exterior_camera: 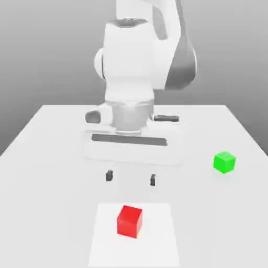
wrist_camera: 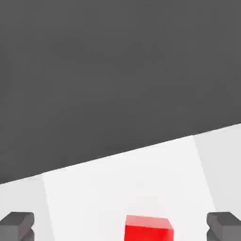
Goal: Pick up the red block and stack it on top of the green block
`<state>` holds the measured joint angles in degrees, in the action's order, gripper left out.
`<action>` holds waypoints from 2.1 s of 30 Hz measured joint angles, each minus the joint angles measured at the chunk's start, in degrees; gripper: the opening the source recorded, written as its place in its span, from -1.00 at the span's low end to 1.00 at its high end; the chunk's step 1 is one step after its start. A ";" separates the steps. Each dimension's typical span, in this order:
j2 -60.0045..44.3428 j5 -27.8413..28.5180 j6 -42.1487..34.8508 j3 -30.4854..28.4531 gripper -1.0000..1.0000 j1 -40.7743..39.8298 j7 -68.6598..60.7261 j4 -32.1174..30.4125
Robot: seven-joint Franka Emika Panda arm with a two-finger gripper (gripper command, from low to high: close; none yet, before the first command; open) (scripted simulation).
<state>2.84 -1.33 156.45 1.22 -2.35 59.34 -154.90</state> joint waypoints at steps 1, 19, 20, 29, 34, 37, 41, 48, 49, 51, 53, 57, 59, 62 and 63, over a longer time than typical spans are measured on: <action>-2.07 0.62 1.20 -0.08 0.00 -0.08 1.14 -1.12; -12.43 2.02 9.42 -0.52 -1.00 0.09 2.99 -1.33; -10.44 1.89 7.72 -0.46 -1.00 0.06 2.89 -1.62; 0.51 -6.66 0.33 5.89 -1.00 12.72 -13.27 -4.50; 4.53 -10.83 -1.43 9.44 -1.00 21.18 -24.47 -6.22; 6.77 -12.69 -2.33 12.21 -1.00 26.35 -30.76 -7.30; 9.42 -14.21 -3.29 15.41 -1.00 33.61 -38.47 -8.84; 12.84 -14.91 -4.18 21.10 -1.00 45.63 -50.67 -11.75; 13.18 -14.80 -4.22 21.89 -1.00 47.30 -52.28 -12.20; 13.69 -14.40 -4.21 23.46 -1.00 50.47 -55.32 -13.07; 12.89 -13.14 -3.40 24.49 -1.00 50.78 -55.70 -13.24; 9.47 -9.72 -0.27 26.00 -1.00 48.72 -53.76 -12.98; 7.34 -7.82 1.74 26.75 -1.00 47.47 -52.49 -12.88; 3.76 -4.35 5.20 27.53 -1.00 45.83 -50.08 -12.85; 2.46 -3.00 6.43 27.65 -1.00 45.38 -49.15 -12.87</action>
<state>5.31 -4.33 162.88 28.87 43.03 10.19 -167.77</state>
